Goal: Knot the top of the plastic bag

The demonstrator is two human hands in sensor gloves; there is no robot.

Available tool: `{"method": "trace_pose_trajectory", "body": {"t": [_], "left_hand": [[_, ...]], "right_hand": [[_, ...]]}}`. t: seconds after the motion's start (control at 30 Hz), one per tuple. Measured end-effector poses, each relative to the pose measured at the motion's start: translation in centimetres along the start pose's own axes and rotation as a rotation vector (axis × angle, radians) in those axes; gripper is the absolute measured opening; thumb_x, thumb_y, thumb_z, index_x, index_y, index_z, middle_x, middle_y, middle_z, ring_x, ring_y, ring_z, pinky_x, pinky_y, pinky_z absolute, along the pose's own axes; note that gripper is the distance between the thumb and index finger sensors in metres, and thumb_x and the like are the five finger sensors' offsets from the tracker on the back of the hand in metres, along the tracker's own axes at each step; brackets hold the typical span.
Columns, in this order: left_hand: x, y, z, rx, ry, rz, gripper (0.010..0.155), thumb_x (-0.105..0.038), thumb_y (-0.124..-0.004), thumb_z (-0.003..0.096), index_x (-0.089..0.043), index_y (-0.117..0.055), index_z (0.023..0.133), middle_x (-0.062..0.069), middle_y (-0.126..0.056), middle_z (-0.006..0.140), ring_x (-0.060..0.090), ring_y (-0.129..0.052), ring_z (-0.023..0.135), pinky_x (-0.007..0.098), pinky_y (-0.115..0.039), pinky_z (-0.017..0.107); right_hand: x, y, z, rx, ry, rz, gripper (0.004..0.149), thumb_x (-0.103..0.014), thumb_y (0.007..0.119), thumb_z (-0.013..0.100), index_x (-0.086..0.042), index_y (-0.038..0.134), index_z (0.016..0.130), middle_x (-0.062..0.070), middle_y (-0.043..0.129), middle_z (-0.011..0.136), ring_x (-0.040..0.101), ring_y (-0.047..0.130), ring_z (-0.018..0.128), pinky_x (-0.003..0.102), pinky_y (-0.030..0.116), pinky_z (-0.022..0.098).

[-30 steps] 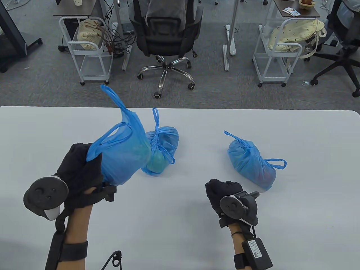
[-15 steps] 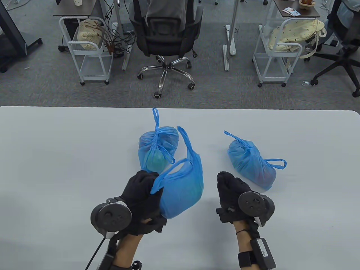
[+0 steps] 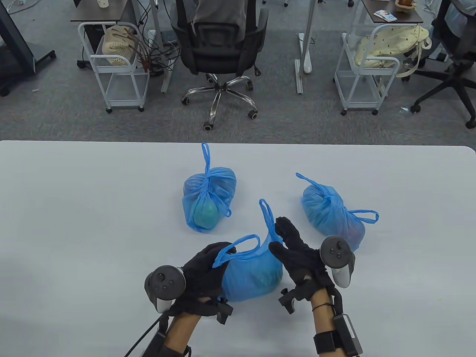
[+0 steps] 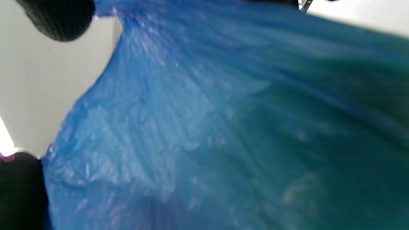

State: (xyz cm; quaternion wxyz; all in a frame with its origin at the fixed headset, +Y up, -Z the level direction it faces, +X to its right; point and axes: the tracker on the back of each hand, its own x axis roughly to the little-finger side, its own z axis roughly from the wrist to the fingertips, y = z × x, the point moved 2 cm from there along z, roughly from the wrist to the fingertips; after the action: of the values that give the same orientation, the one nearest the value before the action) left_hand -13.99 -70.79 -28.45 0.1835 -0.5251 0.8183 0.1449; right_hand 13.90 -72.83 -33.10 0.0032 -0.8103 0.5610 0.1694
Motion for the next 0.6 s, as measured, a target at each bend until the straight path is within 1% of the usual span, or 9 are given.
{"method": "trace_pose_trajectory", "body": {"t": [0.03, 0.1, 0.13, 0.2, 0.23, 0.33, 0.43, 0.53, 0.6], "left_hand": [[0.0, 0.0, 0.0, -0.001, -0.003, 0.008, 0.042, -0.055, -0.063, 0.0511, -0.038, -0.087, 0.081, -0.006, -0.099, 0.086, 0.028, -0.105, 0.069, 0.059, -0.075, 0.063], [0.0, 0.0, -0.2, -0.005, 0.002, -0.006, 0.042, -0.054, -0.064, 0.0505, -0.039, -0.086, 0.083, -0.006, -0.1, 0.086, 0.029, -0.105, 0.068, 0.059, -0.075, 0.062], [0.1, 0.0, -0.3, -0.007, 0.015, -0.035, 0.042, -0.053, -0.065, 0.0505, -0.039, -0.085, 0.085, -0.006, -0.1, 0.086, 0.029, -0.104, 0.069, 0.06, -0.075, 0.062], [0.3, 0.1, -0.3, 0.002, 0.052, -0.106, 0.043, -0.051, -0.066, 0.0509, -0.039, -0.083, 0.088, -0.006, -0.1, 0.086, 0.031, -0.103, 0.071, 0.061, -0.073, 0.063], [0.5, 0.1, -0.3, 0.019, 0.077, -0.15, 0.042, -0.05, -0.067, 0.0509, -0.038, -0.083, 0.088, -0.005, -0.1, 0.086, 0.032, -0.102, 0.073, 0.061, -0.072, 0.063], [1.2, 0.1, -0.3, 0.089, 0.146, -0.26, 0.042, -0.049, -0.068, 0.0519, -0.037, -0.081, 0.09, -0.003, -0.096, 0.09, 0.033, -0.098, 0.078, 0.064, -0.068, 0.066], [2.0, 0.3, -0.2, 0.112, 0.202, -0.392, 0.041, -0.047, -0.07, 0.0519, -0.036, -0.08, 0.09, -0.003, -0.094, 0.092, 0.033, -0.097, 0.079, 0.064, -0.067, 0.066], [2.5, 0.7, -0.1, 0.113, 0.226, -0.48, 0.039, -0.048, -0.071, 0.0522, -0.035, -0.079, 0.089, -0.002, -0.092, 0.094, 0.032, -0.095, 0.081, 0.064, -0.065, 0.067], [2.7, 1.1, -0.1, 0.099, 0.234, -0.517, 0.039, -0.048, -0.072, 0.052, -0.035, -0.079, 0.088, -0.002, -0.093, 0.092, 0.032, -0.096, 0.08, 0.064, -0.065, 0.067]], "right_hand": [[-0.6, 0.3, 0.0, 0.021, -0.023, -0.01, 0.093, -0.066, 0.077, 0.047, -0.007, 0.04, 0.11, 0.027, 0.059, 0.105, 0.056, 0.059, 0.099, 0.078, 0.043, 0.06], [-1.9, 0.4, -0.3, 0.123, -0.041, -0.032, 0.08, -0.053, 0.086, 0.046, -0.007, 0.055, 0.105, 0.022, 0.074, 0.097, 0.053, 0.073, 0.091, 0.077, 0.048, 0.058], [-2.7, 0.4, -0.3, 0.168, -0.092, -0.057, 0.07, -0.048, 0.089, 0.045, -0.01, 0.065, 0.1, 0.017, 0.083, 0.089, 0.049, 0.08, 0.086, 0.076, 0.052, 0.057], [-3.6, 0.3, -0.5, 0.249, -0.128, -0.066, 0.042, -0.036, 0.089, 0.046, -0.015, 0.085, 0.082, 0.009, 0.099, 0.066, 0.039, 0.097, 0.071, 0.072, 0.063, 0.054], [-3.9, 0.3, -0.7, 0.274, -0.136, -0.035, 0.036, -0.033, 0.088, 0.046, -0.016, 0.088, 0.078, 0.007, 0.101, 0.061, 0.037, 0.099, 0.066, 0.07, 0.065, 0.053], [-4.0, 0.5, -0.8, 0.262, -0.125, 0.104, 0.035, -0.031, 0.084, 0.049, -0.016, 0.085, 0.081, 0.008, 0.098, 0.062, 0.037, 0.098, 0.065, 0.069, 0.065, 0.053], [-3.8, 0.6, -0.6, 0.233, -0.11, 0.229, 0.036, -0.029, 0.079, 0.051, -0.014, 0.081, 0.084, 0.009, 0.097, 0.065, 0.038, 0.096, 0.066, 0.069, 0.065, 0.053], [-3.6, 0.6, -0.6, 0.221, -0.102, 0.243, 0.036, -0.029, 0.075, 0.053, -0.013, 0.078, 0.085, 0.006, 0.098, 0.061, 0.035, 0.1, 0.059, 0.066, 0.069, 0.051], [-3.5, 0.6, -0.6, 0.226, -0.097, 0.239, 0.037, -0.028, 0.073, 0.053, -0.012, 0.077, 0.086, 0.004, 0.097, 0.057, 0.032, 0.102, 0.05, 0.064, 0.072, 0.049]]}}
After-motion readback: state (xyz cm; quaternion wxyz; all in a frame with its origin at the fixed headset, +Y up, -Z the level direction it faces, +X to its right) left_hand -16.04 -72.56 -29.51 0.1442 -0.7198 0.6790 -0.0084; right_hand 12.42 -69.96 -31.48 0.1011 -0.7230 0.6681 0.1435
